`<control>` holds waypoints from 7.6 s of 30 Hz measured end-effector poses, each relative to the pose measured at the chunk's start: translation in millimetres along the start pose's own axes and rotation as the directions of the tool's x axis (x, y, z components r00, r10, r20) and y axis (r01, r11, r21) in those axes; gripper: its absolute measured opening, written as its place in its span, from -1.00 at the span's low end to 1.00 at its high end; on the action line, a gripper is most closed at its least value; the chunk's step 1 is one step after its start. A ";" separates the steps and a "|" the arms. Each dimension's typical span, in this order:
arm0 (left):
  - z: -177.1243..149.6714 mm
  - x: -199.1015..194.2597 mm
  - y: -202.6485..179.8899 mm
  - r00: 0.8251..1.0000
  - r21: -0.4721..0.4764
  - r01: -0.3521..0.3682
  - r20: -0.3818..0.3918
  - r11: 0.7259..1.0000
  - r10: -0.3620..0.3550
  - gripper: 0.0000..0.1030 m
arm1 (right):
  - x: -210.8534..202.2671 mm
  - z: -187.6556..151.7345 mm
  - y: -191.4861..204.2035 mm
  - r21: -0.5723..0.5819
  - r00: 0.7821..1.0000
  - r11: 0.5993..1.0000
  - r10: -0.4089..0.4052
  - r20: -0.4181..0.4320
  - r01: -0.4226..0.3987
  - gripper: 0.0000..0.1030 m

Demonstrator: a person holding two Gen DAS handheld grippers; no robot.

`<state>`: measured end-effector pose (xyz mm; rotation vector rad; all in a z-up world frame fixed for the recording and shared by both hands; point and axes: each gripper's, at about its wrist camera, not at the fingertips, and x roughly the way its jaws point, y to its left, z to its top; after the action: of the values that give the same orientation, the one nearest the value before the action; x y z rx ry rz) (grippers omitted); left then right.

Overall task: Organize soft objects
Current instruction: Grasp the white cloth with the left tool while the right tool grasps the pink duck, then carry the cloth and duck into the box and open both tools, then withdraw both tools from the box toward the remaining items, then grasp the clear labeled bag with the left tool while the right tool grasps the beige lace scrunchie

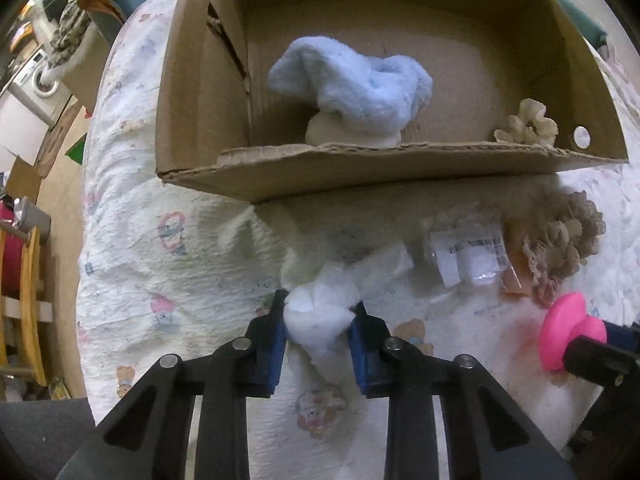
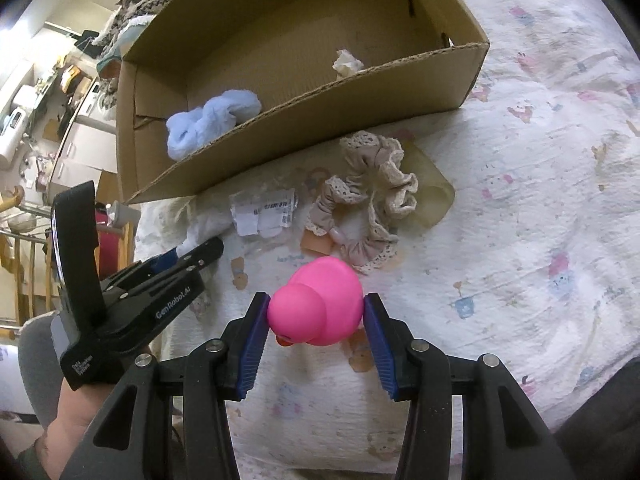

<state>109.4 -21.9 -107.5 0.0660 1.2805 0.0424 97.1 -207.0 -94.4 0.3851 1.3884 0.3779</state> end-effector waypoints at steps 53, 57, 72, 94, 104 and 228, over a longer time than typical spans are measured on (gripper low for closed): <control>19.1 -164.5 35.5 0.954 -0.080 0.059 0.298 0.995 -0.032 -0.54 | -110.1 34.9 25.0 -0.070 0.952 0.997 0.038 0.304 -0.018 -0.03; 45.4 -163.4 29.7 0.947 -0.065 0.061 0.319 0.996 -0.037 -0.54 | -120.6 53.2 27.6 -0.082 0.942 0.997 0.032 0.335 -0.005 -0.03; 98.8 -101.4 5.6 0.945 -0.003 -0.025 0.326 1.000 0.025 -0.53 | -72.8 113.0 12.9 -0.091 0.949 0.994 -0.029 0.315 0.060 -0.03; 100.3 -46.1 7.7 0.968 -0.046 0.060 0.246 0.997 -0.047 -0.53 | -15.6 113.5 10.4 -0.154 0.976 0.983 -0.064 0.209 0.098 -0.02; 100.4 -45.4 5.9 0.971 -0.050 0.062 0.235 0.997 -0.049 -0.48 | -11.4 114.0 10.7 -0.160 0.980 0.983 -0.059 0.189 0.090 -0.02; 5.1 -23.4 -39.7 0.968 -0.003 0.241 0.071 0.971 -0.240 -0.63 | -14.9 49.7 -47.6 0.237 0.992 0.966 0.087 0.088 -0.106 -0.29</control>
<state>107.5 -63.2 -86.6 -0.0978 1.2101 -0.1602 145.7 -258.0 -97.2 0.6633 1.3465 0.2707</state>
